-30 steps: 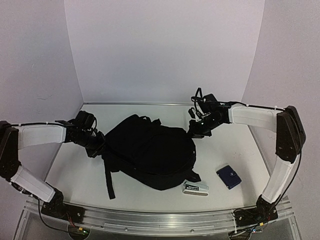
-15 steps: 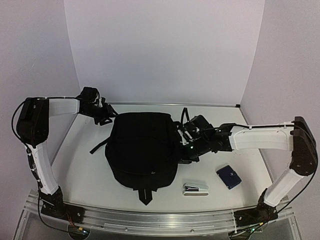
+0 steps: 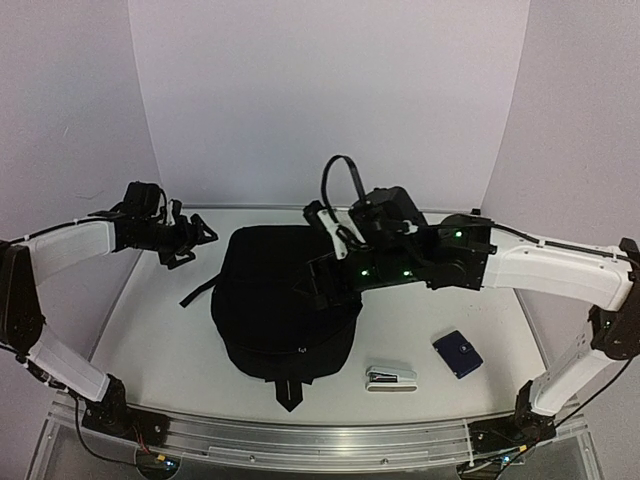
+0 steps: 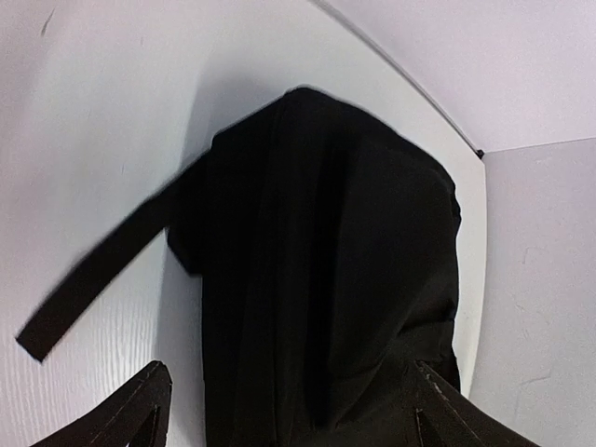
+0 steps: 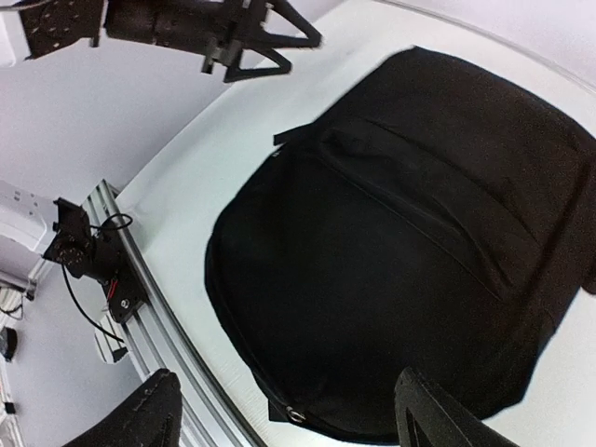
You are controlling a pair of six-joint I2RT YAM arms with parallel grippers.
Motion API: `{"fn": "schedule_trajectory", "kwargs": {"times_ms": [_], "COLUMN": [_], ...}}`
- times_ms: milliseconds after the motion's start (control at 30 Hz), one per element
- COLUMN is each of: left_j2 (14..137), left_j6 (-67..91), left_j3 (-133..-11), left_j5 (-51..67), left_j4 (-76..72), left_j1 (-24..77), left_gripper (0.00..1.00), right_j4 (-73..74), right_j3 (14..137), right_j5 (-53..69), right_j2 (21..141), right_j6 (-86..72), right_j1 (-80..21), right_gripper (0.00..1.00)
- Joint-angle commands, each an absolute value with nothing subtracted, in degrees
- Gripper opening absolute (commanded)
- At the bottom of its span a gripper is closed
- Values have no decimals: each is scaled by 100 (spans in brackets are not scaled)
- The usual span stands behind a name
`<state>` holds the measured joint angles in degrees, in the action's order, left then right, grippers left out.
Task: Pack the student bag
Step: Adjust the student bag at the center of the board.
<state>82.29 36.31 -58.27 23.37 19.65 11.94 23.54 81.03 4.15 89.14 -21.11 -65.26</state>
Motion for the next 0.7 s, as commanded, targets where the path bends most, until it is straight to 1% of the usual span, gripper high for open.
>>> {"fn": "schedule_trajectory", "kwargs": {"times_ms": [0,200,400,433,500,567,667], "left_j2": [7733,7316,7180,7138,6986,6896,6779], "left_j6": [4267,4386,4376,4342,4160,3967,3877], "left_j3": [-5001,-4700,-4732,-4769,-4899,-5023,-5119], "left_j5": [2726,2628,2512,2395,1982,1733,1551], "left_j4": [1906,1968,2056,2084,2168,2175,2115], "left_j1": [1261,1487,1748,1855,2240,2656,3097], "left_gripper": [86,86,86,86,86,86,83], "right_j4": [2721,2782,2846,2845,2856,2856,2850], "right_j3": [8703,9320,9590,9630,9675,9613,9351], "right_j5": [-256,-491,-1086,-1320,-1708,-1658,-1438], "right_j2": [9810,10690,11237,11272,11227,11048,10686], "right_j6": [-1047,-472,-324,-432,-719,-998,-1481], "right_j1": [-7079,-7544,-7647,-7646,-7625,-7515,-7294], "right_gripper": [78,79,79,80,83,87,89]}}
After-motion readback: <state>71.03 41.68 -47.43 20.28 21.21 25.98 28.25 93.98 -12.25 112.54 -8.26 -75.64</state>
